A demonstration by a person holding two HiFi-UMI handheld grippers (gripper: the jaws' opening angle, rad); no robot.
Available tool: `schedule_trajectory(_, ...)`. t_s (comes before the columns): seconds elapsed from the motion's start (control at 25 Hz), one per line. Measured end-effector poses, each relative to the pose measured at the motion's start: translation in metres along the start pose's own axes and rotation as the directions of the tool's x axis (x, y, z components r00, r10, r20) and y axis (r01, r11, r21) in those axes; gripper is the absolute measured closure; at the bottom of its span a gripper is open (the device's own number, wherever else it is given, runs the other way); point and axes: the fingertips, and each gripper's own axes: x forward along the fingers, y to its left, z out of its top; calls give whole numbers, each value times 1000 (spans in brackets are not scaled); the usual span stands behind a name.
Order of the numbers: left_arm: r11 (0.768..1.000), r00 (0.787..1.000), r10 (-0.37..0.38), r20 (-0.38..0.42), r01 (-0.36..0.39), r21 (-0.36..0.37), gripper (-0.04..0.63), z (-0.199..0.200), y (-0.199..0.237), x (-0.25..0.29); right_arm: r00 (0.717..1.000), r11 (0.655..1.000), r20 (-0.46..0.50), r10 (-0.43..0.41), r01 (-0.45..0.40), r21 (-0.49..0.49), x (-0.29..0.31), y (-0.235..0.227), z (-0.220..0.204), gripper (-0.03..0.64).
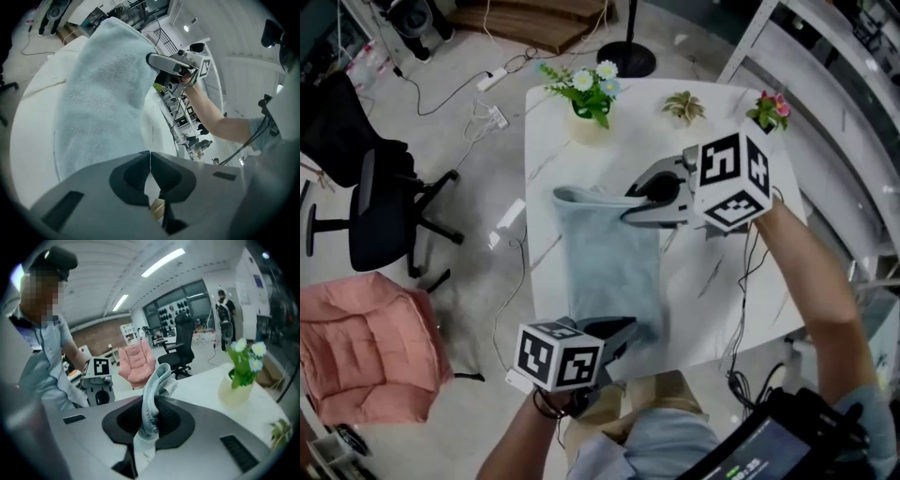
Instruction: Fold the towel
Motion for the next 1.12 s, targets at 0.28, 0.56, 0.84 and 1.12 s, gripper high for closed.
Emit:
schedule_trajectory(0.28,1000,999,20,38,-21,18,586,-47,-9,-32,967,867,-72,-245,185,-463,24,93,-7,551)
schedule_trajectory(0.56,999,999,32,32,-32,17,586,-99,-6,-45,929,704,-2,-370,279,-653,47,146,-37,549)
schedule_trajectory(0.84,999,999,31,39,-32,23,586,-109,-4,-40,915,621,21,-404,291,-728,51,171,-70,541)
schedule_trajectory(1.12,1000,997,24,79,-25,11,586,-101,-3,-25,887,550,33,-461,315,-774,52,184,-87,535)
